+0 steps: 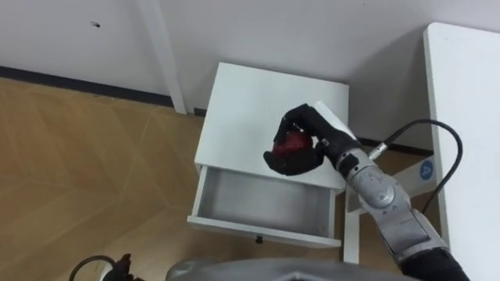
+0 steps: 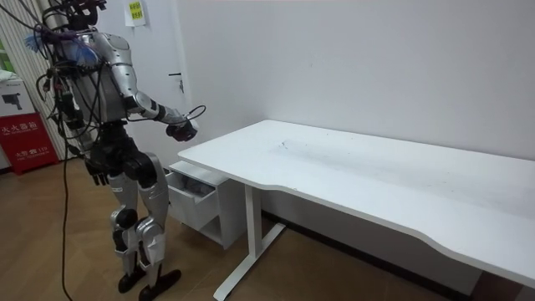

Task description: Put apple and close drawer

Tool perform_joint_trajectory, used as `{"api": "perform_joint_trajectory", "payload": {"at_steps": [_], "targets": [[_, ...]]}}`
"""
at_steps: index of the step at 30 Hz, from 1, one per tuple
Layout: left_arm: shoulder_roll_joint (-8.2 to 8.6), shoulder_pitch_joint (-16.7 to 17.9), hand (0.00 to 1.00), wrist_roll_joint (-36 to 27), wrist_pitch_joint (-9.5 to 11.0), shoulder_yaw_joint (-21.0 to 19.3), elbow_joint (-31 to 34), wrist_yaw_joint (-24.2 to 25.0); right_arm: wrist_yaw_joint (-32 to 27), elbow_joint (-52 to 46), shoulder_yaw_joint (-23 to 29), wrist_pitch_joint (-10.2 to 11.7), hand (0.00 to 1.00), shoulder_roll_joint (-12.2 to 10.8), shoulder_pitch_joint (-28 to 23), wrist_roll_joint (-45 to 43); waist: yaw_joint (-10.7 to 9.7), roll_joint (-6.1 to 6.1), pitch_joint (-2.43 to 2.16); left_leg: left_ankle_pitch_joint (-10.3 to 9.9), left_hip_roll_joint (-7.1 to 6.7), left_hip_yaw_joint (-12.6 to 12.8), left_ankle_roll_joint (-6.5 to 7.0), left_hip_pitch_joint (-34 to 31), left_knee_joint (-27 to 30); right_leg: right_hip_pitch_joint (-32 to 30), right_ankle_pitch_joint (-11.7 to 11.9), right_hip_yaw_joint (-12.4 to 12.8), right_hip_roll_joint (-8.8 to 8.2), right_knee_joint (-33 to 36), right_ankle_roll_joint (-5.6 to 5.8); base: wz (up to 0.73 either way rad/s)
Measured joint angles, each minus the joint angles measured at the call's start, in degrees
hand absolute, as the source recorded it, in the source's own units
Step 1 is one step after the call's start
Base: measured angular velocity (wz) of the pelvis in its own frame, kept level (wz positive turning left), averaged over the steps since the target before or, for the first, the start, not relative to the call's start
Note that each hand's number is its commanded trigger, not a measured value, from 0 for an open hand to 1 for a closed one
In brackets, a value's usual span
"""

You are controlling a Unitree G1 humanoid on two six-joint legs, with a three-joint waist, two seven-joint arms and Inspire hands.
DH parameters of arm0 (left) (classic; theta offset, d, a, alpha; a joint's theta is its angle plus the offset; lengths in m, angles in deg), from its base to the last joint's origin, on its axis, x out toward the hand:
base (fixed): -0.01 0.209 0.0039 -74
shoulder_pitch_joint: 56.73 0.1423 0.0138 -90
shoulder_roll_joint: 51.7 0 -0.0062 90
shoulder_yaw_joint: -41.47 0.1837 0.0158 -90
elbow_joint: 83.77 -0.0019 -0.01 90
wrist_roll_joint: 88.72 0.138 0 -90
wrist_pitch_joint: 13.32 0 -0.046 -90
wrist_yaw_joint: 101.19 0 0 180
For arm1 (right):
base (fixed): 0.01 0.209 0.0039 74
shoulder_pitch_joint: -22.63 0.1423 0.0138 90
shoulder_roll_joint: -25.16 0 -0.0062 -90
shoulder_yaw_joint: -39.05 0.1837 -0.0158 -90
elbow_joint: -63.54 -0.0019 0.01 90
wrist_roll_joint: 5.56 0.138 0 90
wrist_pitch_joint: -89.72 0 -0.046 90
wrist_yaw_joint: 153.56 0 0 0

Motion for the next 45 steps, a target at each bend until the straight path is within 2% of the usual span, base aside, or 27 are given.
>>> {"api": "perform_joint_trajectory", "payload": {"at_steps": [6,8,9,10,11,14,26,35,41,45], "targets": [[0.49,0.0,0.0,0.0,-0.4,0.0,-0.2,0.0,0.5,5.2,0.1,0.0,1.0,0.1,-1.0,-1.7,-0.2,0.06,0.05,0.0,-0.12,-0.5,0.0,-0.2,0.1,0.0,0.0,0.0,-0.11,0.0,0.0,0.04],[0.67,-0.1,0.0,0.0,-0.7,0.0,-0.2,0.0,0.7,6.6,0.1,-0.8,1.0,0.1,-1.3,-2.9,-0.1,0.26,0.17,0.0,-0.12,-0.6,0.01,-0.3,0.1,-0.1,0.0,0.1,-0.09,0.1,0.0,0.0],[0.69,-0.1,0.0,0.0,-0.9,0.0,-0.2,0.0,0.7,6.6,0.1,-1.0,0.8,0.1,-1.5,-3.3,-0.1,0.34,0.23,0.0,-0.12,-0.6,0.0,-0.4,0.1,-0.1,0.0,0.1,-0.09,0.1,0.0,0.0],[0.73,-0.2,0.0,0.0,-1.0,0.0,-0.2,0.0,1.0,6.6,0.1,-1.1,0.07,0.1,-1.6,-3.9,-0.2,0.52,0.35,0.0,-0.11,-0.6,0.0,-0.5,0.1,-0.2,0.0,0.1,-0.07,0.1,0.0,0.0],[0.78,-0.2,0.0,0.0,-1.0,0.0,-0.2,0.0,1.2,6.6,0.1,-1.2,0.0,0.2,-1.7,-4.1,-0.2,0.7,0.45,0.0,-0.11,-0.6,0.0,-0.6,0.1,-0.2,0.0,0.1,-0.06,0.1,0.0,0.0],[0.93,-0.5,0.0,0.0,-1.0,0.0,-0.2,0.0,1.7,6.6,0.1,-1.2,0.0,0.2,-1.9,-4.1,-0.2,0.86,0.49,0.0,-0.11,-0.7,0.0,-0.7,0.1,-0.2,0.0,0.0,-0.06,0.1,0.0,0.0],[0.94,-0.2,0.0,0.0,-1.0,-0.1,1.0,0.4,1.8,6.3,0.2,-1.2,0.0,0.2,-2.0,-4.1,-0.3,0.3,-0.07,0.0,-0.14,-0.8,0.0,-1.4,0.7,-0.8,0.0,-0.1,-0.17,0.1,0.0,0.0],[0.94,-0.3,0.0,0.1,-1.0,-0.2,1.0,1.8,1.8,6.3,0.9,-1.2,0.0,0.2,-2.0,-4.1,-0.3,0.54,0.23,0.0,-0.15,-0.9,0.01,-2.1,1.1,-1.0,0.0,-0.7,-0.22,0.2,0.0,0.0],[0.94,-0.4,0.0,0.1,-0.9,-0.5,1.2,2.8,1.8,6.3,0.9,-1.2,0.0,0.2,-2.1,-4.1,-0.4,0.49,0.22,0.0,-0.15,-1.0,0.01,-2.0,1.2,-1.0,0.0,-1.2,-0.27,0.1,0.0,0.0],[0.94,-0.7,0.0,-0.7,-0.7,-0.6,1.6,2.7,1.8,7.1,1.5,-0.8,0.0,0.1,-2.2,-3.5,-0.5,0.49,0.25,0.0,-0.15,-0.9,0.01,-1.9,1.2,-1.0,0.0,-0.7,-0.27,0.1,0.0,0.0]]}}
